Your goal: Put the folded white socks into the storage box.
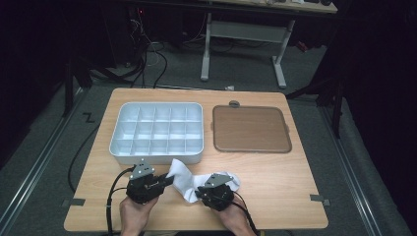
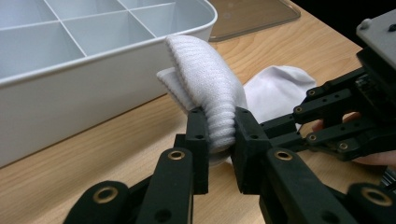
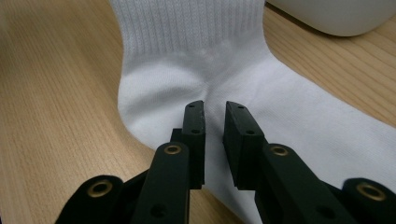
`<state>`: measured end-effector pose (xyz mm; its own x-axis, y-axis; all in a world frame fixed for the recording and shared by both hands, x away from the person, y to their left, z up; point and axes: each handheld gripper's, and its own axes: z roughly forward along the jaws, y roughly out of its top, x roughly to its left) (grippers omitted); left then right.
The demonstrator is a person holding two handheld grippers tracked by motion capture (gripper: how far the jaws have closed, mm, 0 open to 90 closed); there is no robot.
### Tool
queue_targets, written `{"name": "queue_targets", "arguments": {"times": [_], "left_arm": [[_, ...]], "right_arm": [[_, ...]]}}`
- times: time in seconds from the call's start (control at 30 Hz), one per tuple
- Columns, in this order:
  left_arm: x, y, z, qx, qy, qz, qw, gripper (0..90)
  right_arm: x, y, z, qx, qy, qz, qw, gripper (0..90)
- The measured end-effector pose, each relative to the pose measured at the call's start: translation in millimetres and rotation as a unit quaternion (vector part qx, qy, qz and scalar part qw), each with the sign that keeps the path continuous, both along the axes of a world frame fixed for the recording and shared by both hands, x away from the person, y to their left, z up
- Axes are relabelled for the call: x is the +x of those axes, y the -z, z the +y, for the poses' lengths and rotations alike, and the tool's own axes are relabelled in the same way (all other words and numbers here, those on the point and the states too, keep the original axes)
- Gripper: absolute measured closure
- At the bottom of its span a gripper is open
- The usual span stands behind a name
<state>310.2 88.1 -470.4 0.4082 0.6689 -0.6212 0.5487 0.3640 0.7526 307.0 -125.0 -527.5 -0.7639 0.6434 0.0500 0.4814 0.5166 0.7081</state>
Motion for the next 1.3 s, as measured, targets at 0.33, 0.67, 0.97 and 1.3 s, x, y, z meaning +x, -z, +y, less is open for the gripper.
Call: {"name": "queue_targets", "arguments": {"times": [0.33,0.67,0.97,1.3], "left_arm": [[-0.9,-6.9,-2.6,-0.004,0.012,-0.008,0.9999,78.8],[0.4,-11.6,-8.5,-0.010,0.023,-0.009,0.9996,78.8],[2.7,-13.0,-12.4,-0.010,0.030,-0.011,0.9995,78.6],[3.0,-9.3,-17.2,0.013,0.042,-0.007,0.9990,78.6]], "right_arm": [[1.0,0.1,6.8,-0.001,-0.006,0.000,1.0000,79.0],[2.4,-0.3,15.0,-0.004,-0.017,0.000,0.9998,78.9],[4.6,-0.2,24.1,-0.001,-0.024,0.004,0.9997,78.9],[1.8,-8.8,20.5,-0.003,-0.027,0.000,0.9996,73.6]]}}
